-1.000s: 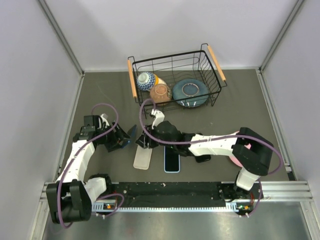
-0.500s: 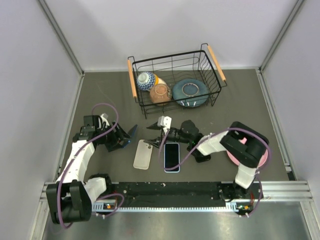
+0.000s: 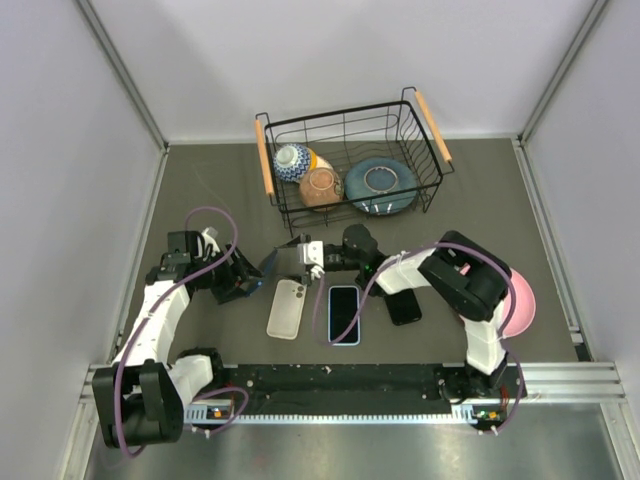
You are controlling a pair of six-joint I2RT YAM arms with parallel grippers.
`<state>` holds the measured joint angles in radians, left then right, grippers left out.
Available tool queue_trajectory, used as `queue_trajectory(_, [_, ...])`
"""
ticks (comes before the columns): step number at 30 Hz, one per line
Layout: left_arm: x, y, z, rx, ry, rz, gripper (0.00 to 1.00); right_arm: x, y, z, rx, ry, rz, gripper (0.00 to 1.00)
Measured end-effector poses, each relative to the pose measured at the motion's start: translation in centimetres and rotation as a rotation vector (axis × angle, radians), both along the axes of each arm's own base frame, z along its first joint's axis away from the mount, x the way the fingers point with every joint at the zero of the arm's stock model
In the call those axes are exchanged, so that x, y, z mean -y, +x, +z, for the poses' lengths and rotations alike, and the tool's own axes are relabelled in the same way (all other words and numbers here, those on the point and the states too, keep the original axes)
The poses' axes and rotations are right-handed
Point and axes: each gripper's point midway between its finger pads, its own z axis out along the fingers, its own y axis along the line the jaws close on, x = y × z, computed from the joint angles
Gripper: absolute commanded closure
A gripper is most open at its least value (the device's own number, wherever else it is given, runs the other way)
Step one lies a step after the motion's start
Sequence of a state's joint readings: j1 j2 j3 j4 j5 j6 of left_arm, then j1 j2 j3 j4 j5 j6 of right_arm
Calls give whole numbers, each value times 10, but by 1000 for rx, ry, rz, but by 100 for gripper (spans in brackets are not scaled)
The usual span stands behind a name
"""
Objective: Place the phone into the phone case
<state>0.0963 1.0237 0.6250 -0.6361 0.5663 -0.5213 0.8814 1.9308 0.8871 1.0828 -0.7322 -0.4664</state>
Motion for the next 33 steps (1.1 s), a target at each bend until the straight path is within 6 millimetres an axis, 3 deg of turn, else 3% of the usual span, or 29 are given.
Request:
queue_trajectory(3, [0, 0, 0, -1, -3, -1, 63, -7, 8, -3, 40, -10, -2, 42])
queue_trajectory(12, [1, -1, 0, -1, -7, -4, 64, -19, 20, -41, 109, -120, 27, 44])
queue_trajectory(22, [2, -1, 0, 0, -9, -8, 63, -30, 25, -55, 170, -166, 61, 51])
queue_trajectory(29, [3, -1, 1, 0, -11, -13, 63, -37, 24, -64, 202, -204, 80, 68])
queue_trajectory(33, [2, -1, -1, -2, -3, -20, 60, -42, 25, -64, 230, -213, 77, 90])
